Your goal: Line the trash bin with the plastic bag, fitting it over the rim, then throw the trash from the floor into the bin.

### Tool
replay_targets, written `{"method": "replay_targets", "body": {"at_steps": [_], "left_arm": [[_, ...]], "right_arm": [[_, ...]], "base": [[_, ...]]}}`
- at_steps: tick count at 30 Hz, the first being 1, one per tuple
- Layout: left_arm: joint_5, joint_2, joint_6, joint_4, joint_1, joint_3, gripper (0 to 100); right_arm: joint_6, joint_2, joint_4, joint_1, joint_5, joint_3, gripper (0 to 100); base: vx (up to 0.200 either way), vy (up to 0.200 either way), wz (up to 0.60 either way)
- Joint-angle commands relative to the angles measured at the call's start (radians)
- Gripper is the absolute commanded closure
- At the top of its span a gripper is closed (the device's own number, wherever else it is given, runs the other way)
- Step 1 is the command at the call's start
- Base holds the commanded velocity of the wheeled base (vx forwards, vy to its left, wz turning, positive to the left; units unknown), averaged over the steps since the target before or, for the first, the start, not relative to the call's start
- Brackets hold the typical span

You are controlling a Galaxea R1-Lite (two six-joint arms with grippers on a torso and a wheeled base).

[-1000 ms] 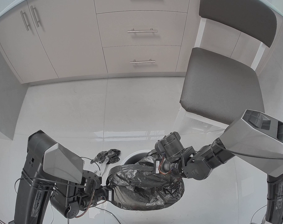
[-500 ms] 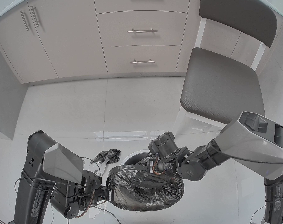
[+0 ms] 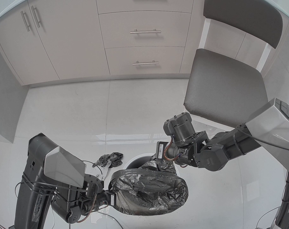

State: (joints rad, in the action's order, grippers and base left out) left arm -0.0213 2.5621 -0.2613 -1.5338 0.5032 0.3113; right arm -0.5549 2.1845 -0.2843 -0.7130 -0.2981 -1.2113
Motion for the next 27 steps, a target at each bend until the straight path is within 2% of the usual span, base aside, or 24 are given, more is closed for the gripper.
{"method": "replay_targets", "body": {"at_steps": [1, 9, 27], "left_arm": [[0.000, 0.000, -0.001, 0.000, 0.000, 0.000, 100], [0.000, 0.000, 0.000, -0.002, 0.000, 0.000, 100], [0.000, 0.000, -0.001, 0.000, -0.002, 0.000, 100]], "right_arm": [[-0.002, 0.028, -0.003, 0.010, -0.006, -0.024, 100], [0.001, 0.121, -0.004, 0.064, -0.055, -0.109, 100], [0.020, 0.158, -0.004, 0.099, -0.059, -0.067, 100]], "base": [[0.000, 0.000, 0.00], [0.000, 0.000, 0.00], [0.000, 0.000, 0.00]]}}
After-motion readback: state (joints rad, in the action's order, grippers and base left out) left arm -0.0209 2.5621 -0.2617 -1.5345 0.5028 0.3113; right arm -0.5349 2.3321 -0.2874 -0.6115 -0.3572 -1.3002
